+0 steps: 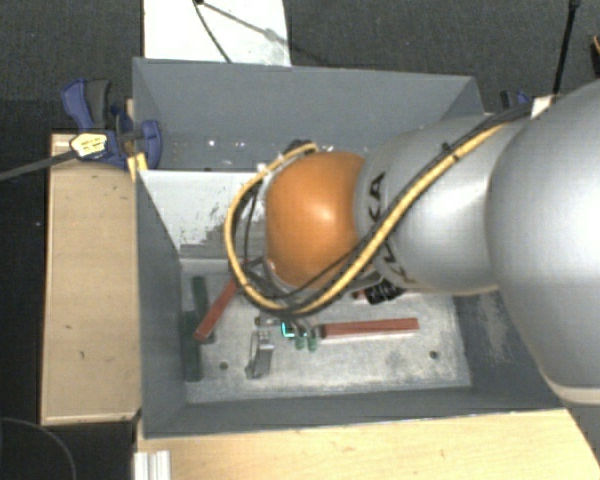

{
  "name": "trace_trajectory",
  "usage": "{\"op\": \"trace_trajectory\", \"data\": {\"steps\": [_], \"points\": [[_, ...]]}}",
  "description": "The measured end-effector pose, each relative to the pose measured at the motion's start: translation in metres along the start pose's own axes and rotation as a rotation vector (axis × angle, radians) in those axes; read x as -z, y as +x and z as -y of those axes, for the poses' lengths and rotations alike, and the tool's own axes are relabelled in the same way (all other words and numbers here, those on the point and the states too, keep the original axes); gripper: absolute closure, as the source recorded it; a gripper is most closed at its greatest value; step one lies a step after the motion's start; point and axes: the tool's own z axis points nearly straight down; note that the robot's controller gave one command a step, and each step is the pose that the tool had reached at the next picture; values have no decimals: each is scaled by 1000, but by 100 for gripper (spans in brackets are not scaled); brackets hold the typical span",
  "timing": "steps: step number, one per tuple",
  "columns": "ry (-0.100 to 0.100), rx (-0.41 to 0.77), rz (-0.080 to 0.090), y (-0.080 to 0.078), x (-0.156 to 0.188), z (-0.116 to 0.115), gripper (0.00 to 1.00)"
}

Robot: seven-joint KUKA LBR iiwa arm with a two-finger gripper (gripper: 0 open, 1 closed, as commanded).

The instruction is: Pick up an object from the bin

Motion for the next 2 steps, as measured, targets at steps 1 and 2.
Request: {"op": "trace_trajectory", "data": {"steps": [1,2], "points": [[2,264,3,-29,-63,95,0],[4,481,10,-68,-67,161,0]]}}
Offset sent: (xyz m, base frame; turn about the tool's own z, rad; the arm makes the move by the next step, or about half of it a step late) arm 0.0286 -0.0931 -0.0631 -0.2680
